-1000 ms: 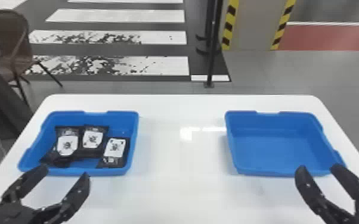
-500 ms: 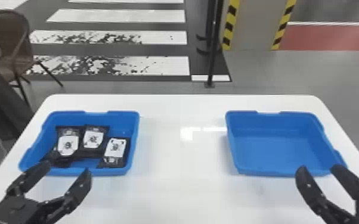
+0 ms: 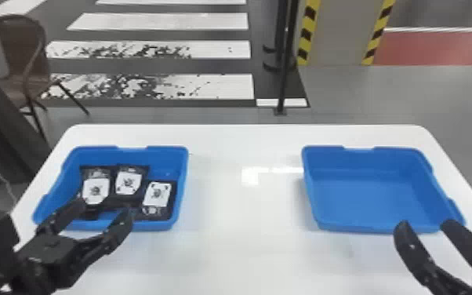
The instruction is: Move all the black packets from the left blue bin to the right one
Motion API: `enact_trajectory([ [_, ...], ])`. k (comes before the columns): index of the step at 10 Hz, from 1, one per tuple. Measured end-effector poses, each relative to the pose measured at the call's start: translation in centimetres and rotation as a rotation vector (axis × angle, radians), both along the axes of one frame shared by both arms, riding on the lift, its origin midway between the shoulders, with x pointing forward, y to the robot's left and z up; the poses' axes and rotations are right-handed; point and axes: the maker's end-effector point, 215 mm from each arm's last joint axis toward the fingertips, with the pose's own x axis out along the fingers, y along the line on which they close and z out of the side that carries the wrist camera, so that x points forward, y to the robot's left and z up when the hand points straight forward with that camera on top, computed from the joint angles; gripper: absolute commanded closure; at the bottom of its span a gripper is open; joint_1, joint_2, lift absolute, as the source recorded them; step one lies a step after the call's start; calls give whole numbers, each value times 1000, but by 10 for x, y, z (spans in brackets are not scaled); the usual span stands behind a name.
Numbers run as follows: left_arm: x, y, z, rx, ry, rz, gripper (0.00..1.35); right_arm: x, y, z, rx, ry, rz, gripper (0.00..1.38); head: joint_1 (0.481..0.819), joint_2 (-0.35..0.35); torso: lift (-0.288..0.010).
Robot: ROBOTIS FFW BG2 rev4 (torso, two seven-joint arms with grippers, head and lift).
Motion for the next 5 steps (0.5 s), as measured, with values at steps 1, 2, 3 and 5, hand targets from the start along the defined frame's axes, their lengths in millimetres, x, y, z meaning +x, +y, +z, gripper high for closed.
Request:
enact_trajectory([
  [1, 11, 1, -5, -3, 14, 0, 122, 0, 1, -1, 5, 1, 1, 309, 695, 22, -140],
  [2, 23, 0, -8, -10, 29, -3, 122, 1, 3, 0, 8, -1, 5, 309, 695, 25, -140],
  [3, 32, -3, -12, -19, 50, -9, 122, 2, 6, 0, 11, -3, 10, 309, 695, 25, -140],
  [5, 42, -12, -29, -45, 124, -27, 117, 3, 9, 0, 15, -4, 15, 309, 695, 16, -140],
])
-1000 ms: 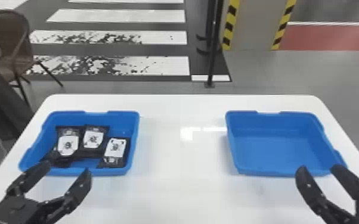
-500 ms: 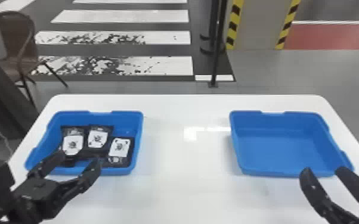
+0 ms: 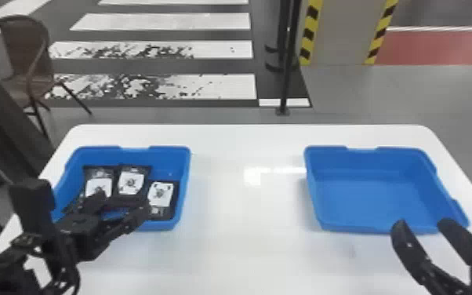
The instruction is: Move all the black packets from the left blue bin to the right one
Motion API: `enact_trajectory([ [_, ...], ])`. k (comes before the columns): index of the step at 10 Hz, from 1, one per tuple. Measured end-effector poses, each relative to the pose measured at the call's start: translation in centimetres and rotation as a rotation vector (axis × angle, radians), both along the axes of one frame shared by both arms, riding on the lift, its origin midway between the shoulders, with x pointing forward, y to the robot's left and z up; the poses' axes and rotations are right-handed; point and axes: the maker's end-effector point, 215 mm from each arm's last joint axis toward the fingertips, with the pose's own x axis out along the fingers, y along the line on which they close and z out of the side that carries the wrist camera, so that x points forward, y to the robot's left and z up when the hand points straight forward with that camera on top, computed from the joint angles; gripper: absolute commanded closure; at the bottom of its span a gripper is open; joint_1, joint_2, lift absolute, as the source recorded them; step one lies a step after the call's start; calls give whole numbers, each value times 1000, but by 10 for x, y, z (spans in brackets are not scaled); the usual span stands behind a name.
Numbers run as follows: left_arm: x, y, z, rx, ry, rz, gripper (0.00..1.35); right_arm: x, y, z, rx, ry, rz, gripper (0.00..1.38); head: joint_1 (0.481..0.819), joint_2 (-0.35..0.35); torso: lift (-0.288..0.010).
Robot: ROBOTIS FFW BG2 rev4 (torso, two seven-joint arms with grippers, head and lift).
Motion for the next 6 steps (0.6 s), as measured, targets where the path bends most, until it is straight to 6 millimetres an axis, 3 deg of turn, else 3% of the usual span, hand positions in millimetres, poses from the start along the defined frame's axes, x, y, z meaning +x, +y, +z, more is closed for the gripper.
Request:
enact_trajectory([
  [6, 32, -16, -27, -52, 178, -39, 122, 3, 10, 0, 23, -4, 18, 309, 695, 7, -140],
])
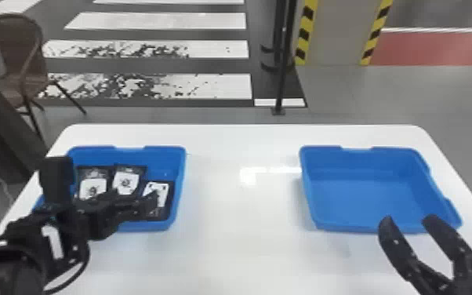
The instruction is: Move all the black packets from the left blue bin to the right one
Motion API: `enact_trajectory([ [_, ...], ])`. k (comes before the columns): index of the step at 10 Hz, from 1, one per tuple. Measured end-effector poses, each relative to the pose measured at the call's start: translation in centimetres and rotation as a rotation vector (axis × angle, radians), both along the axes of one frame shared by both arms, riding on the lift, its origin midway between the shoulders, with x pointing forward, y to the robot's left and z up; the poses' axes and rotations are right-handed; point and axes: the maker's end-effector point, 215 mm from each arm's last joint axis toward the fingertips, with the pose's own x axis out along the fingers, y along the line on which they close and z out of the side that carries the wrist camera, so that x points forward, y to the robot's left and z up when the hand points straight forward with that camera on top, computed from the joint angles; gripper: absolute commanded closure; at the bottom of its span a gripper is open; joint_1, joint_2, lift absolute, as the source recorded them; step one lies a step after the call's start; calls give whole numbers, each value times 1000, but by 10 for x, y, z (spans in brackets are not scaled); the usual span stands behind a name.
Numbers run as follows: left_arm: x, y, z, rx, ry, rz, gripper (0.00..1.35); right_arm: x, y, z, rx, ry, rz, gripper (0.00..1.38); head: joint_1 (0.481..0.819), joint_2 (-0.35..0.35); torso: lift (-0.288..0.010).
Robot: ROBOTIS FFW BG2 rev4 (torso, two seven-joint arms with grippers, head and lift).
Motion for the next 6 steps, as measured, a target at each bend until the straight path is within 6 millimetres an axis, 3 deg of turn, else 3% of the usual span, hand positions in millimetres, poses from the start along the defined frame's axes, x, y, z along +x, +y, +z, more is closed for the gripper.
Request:
enact_trajectory([
  [6, 8, -15, -42, -50, 213, -24, 114, 1, 4, -3, 13, 7, 5, 309, 695, -9, -140],
])
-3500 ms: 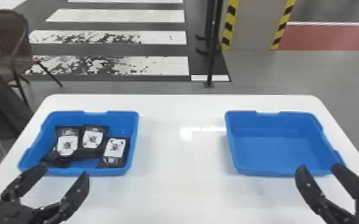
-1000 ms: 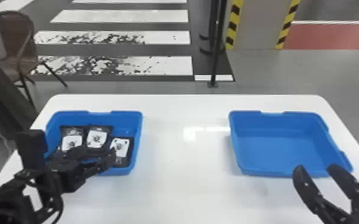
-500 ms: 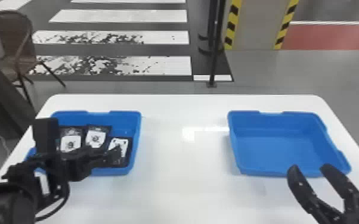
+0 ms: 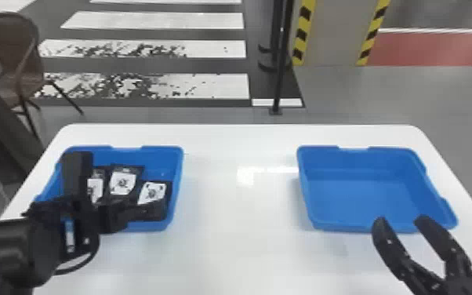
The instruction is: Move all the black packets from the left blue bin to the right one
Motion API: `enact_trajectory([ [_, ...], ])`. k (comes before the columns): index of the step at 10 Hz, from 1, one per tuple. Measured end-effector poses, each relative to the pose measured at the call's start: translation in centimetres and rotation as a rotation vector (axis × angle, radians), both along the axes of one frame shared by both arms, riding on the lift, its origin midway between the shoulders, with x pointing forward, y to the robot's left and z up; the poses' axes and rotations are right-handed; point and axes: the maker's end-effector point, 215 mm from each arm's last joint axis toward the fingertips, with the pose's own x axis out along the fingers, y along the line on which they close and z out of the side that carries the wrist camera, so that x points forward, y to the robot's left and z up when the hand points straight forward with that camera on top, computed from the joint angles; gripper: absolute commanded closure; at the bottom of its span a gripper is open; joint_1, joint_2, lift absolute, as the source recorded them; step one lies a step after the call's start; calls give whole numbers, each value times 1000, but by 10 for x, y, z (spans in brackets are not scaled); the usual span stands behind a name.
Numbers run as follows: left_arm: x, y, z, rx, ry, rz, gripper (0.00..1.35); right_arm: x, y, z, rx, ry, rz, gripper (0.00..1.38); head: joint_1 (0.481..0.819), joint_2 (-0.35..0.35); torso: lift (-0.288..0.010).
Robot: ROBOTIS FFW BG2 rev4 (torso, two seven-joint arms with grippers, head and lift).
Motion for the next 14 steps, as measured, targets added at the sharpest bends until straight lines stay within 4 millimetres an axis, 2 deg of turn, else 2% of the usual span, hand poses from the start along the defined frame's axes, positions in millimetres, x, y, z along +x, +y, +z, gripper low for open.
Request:
enact_trajectory([
  [2, 5, -2, -8, 1, 30, -7, 137, 0, 1, -1, 2, 3, 1, 309, 695, -11, -140],
  [3, 7, -2, -9, 8, 36, -11, 259, 1, 1, -1, 4, 3, 2, 309, 695, -11, -140],
  [4, 6, -2, -14, 12, 51, -12, 501, 0, 1, -2, 6, 4, 2, 309, 695, -10, -140],
  [5, 6, -3, -19, 11, 69, -15, 630, 0, 1, -3, 7, 6, 2, 309, 695, -11, -140],
  [7, 2, -6, -29, 5, 100, -24, 1065, 0, 2, -3, 9, 7, 3, 309, 695, -14, -140],
  [8, 2, -6, -31, 10, 97, -27, 1199, 0, 2, -3, 10, 6, 3, 309, 695, -14, -140],
  [10, 3, -5, -30, 15, 76, -33, 1208, 0, 2, -3, 14, 8, 2, 309, 695, -13, -140],
  [11, 4, -6, -23, 15, 53, -39, 1208, -1, 2, -3, 15, 7, 3, 309, 695, -13, -140],
  [14, -8, -18, 16, -21, -42, -66, 1208, -1, 3, -2, 18, 6, 6, 314, 695, -28, -140],
])
